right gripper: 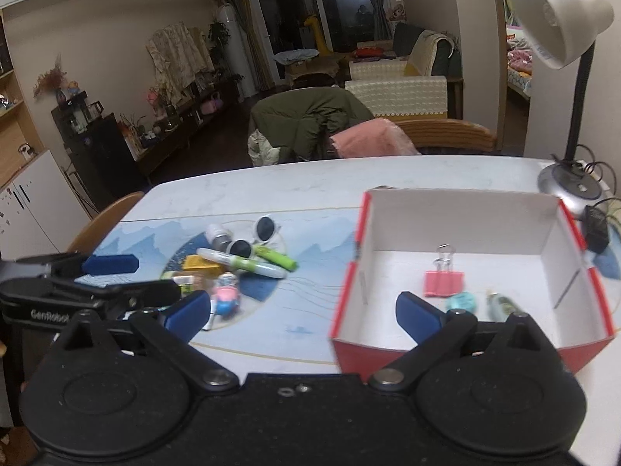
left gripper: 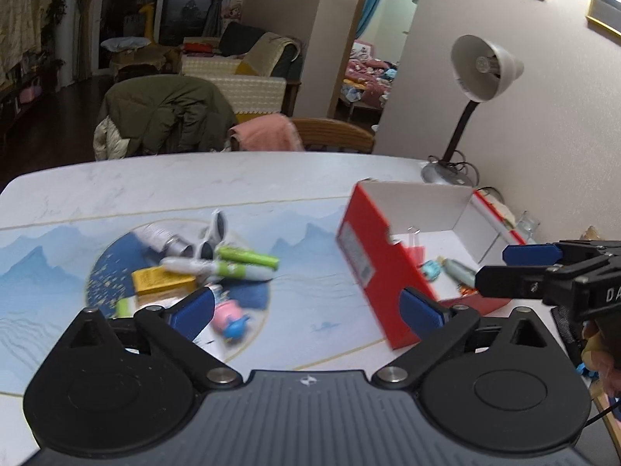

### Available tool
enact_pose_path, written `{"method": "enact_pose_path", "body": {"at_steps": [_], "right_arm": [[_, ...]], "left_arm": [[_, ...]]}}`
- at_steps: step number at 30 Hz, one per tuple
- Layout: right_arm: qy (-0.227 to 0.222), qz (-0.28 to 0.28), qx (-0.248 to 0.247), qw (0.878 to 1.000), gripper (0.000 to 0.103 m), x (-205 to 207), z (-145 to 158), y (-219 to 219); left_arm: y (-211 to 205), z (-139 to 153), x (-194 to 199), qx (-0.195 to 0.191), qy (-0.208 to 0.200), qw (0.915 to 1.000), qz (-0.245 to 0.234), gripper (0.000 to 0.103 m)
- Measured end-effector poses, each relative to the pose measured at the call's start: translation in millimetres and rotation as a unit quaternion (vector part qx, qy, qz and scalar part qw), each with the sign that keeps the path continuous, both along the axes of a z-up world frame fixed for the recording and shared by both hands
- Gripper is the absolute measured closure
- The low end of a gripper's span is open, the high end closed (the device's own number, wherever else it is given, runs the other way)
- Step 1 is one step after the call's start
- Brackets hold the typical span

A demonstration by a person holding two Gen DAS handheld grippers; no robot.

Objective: Organize rigid objects
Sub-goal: 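Withdraw both tools from the box back toward the pile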

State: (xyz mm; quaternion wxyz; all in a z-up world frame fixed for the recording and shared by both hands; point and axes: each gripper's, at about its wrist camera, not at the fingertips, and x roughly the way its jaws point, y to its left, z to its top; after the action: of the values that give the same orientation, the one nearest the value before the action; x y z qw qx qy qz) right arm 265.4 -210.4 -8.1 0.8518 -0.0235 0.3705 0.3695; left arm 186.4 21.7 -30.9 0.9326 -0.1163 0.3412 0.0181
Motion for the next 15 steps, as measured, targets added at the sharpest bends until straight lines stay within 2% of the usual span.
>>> {"method": "enact_pose_path", "body": {"at_steps": [5, 9, 15], "right_arm": [[0.004, 0.005, -0.002, 1.0, 0.0, -11.5, -6.2, 30.5], [0.014, 0.008, -0.013, 1.0, 0.0, -14.9, -14.8, 56.7], [0.026, 0.01, -0.036, 0.999, 0.0, -15.9, -31.5, 92.1]], "left_arm": [[24.0, -18.2, -12.0, 0.024, 0.025, 0.9994, -0.005, 0.0], [51.0, -35.2, -21.4, -0.003, 0.032, 0.9995, 0.007, 0.0], [78.4, -54.2, -25.5, -0.003, 0.034, 0.9991, 0.027, 0.0]]}}
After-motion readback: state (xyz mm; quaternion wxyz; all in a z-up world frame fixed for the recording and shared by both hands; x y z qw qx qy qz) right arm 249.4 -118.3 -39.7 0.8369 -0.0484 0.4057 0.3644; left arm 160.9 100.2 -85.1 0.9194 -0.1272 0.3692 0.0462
